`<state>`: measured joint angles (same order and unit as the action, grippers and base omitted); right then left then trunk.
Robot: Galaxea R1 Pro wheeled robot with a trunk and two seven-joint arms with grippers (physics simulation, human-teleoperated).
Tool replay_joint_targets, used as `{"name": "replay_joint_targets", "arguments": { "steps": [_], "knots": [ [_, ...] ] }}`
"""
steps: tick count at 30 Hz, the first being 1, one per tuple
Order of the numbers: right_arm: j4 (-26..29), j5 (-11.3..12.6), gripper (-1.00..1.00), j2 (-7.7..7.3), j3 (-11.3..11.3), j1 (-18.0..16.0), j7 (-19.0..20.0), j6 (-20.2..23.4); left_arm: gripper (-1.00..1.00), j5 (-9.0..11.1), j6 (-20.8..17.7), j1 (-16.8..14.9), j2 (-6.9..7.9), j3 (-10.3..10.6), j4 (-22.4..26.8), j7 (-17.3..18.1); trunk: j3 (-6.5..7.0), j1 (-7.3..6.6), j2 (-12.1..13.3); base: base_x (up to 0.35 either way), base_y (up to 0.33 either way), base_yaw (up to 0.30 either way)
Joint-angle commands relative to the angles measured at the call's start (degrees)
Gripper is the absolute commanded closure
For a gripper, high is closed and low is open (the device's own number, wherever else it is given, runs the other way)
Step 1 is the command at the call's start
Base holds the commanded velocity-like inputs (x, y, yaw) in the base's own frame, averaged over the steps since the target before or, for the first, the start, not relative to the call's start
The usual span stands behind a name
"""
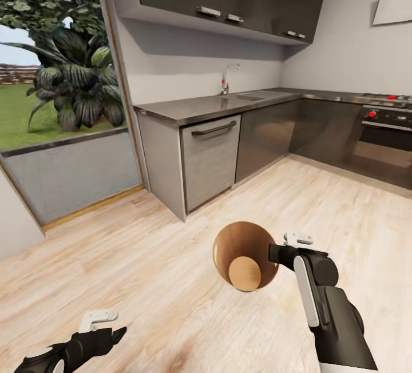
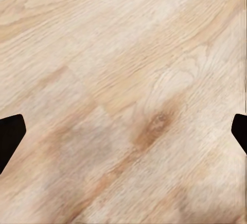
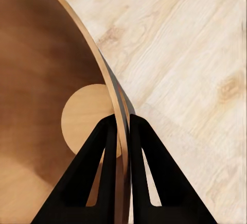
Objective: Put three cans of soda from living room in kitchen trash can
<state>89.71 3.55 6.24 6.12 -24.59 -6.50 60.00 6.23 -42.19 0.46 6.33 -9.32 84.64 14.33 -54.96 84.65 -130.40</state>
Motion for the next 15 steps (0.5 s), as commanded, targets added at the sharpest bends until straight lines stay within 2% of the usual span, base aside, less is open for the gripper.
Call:
{"name": "replay_joint_targets", "arguments": {
  "steps": [1, 15],
  "knots": [
    [0.0, 0.9, 1.00, 0.00, 0.0, 0.0, 0.3, 0.0, -1.00, 0.0, 0.0, 0.0, 0.00, 0.0, 0.0, 0.0, 0.01, 0.00, 0.0, 0.000, 0.000, -0.282],
    [-0.1, 0.8, 1.00, 0.00, 0.4, 0.0, 0.3, 0.0, -1.00, 0.0, -0.1, 0.0, -0.07, 0.1, 0.0, 0.0, 0.01, 0.00, 0.0, 0.000, 0.000, -0.281]
  ]
}}
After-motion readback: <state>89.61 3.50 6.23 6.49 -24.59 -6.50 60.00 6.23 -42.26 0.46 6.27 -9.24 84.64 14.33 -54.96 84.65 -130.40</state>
